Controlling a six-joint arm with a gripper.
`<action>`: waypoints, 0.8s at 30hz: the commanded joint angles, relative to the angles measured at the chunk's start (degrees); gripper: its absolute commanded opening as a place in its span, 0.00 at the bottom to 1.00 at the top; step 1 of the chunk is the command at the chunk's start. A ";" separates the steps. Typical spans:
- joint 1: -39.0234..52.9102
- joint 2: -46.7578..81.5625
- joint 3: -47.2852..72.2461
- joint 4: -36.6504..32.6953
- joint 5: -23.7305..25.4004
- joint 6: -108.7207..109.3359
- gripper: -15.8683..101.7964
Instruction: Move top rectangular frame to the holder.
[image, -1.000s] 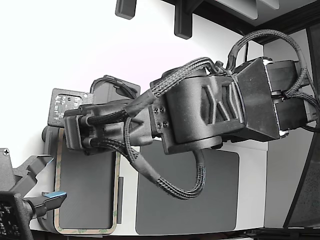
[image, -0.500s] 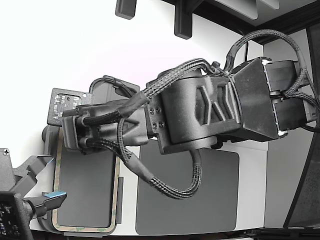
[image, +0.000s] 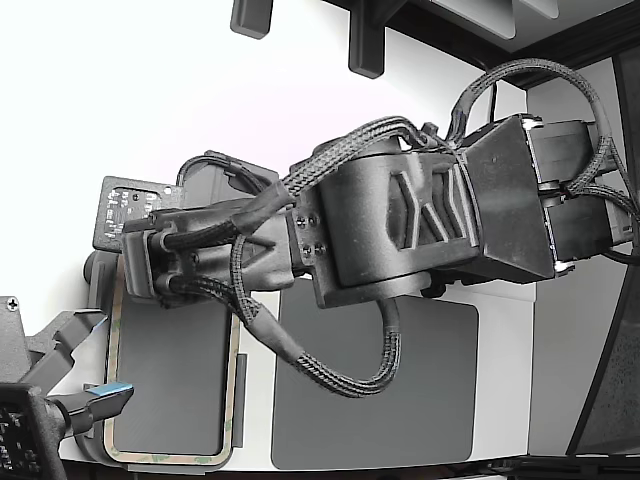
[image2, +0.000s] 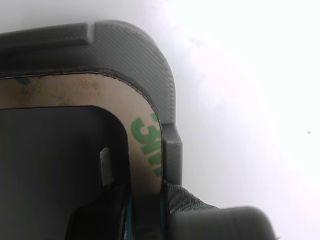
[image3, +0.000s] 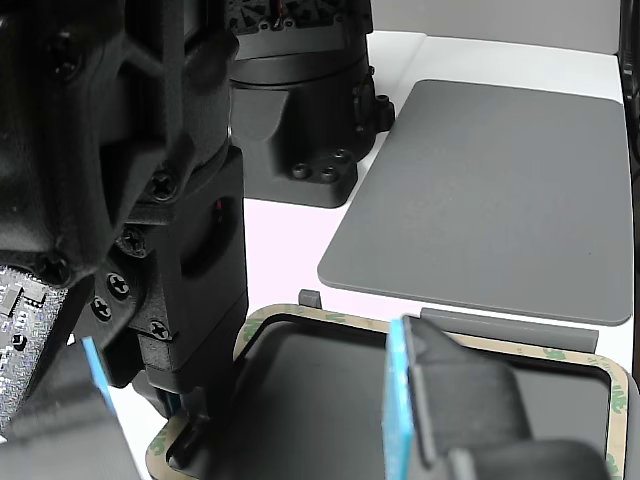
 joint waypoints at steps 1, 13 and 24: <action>-0.62 1.05 -1.58 0.53 -0.26 -0.18 0.05; -0.53 0.62 -1.93 0.53 -0.35 -0.88 0.05; -0.53 0.18 -2.11 0.53 -0.70 -1.76 0.05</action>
